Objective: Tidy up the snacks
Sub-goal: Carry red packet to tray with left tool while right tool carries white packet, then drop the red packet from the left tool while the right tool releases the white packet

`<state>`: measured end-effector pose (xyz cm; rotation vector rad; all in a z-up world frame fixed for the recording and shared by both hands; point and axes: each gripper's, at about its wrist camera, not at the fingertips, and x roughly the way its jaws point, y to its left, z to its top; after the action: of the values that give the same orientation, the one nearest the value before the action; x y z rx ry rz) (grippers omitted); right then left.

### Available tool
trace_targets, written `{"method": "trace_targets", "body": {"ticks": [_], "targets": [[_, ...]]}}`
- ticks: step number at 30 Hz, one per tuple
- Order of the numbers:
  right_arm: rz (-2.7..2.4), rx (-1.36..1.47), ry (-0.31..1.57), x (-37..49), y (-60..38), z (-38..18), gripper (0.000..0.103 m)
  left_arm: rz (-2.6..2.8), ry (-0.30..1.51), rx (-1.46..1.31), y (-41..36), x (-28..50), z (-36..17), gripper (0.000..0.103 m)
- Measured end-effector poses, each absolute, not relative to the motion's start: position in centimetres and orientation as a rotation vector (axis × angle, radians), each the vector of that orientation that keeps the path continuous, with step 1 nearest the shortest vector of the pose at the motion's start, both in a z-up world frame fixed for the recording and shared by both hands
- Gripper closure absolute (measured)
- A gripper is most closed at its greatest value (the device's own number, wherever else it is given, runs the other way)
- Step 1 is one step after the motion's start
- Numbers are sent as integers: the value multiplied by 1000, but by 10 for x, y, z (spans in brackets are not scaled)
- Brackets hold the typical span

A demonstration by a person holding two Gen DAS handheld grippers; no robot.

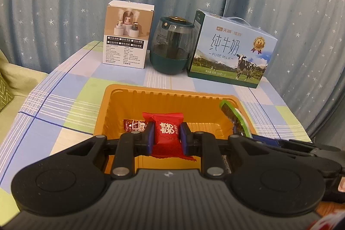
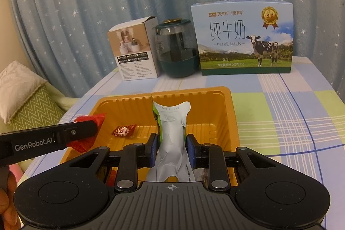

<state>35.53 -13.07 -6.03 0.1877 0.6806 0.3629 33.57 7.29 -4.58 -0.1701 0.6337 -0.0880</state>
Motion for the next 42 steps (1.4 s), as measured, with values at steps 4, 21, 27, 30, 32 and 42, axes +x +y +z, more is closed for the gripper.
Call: {"method": "trace_targets", "body": {"ticks": [4,21,27,30,32,42], "targets": [[361,189,682,356,-131,-61,74,-99,632,-165,68,342,-49,81],[381,227,666,355,-135,-55,74,-14,661,-201,103,329,-50,69],[388,249,661,357,-134,-55,74,-11,657,-204,104,328,-50,69],[419,285,658,362,-136,-59,71,-12,659,-202,104,327,-50,69],[410,303,654,362,-139,-60,35,-12,661,-199,104,327,-51,69],[398,311,649,360,-145,-57,33,-14,669,-189,100,326,-53,69]]}}
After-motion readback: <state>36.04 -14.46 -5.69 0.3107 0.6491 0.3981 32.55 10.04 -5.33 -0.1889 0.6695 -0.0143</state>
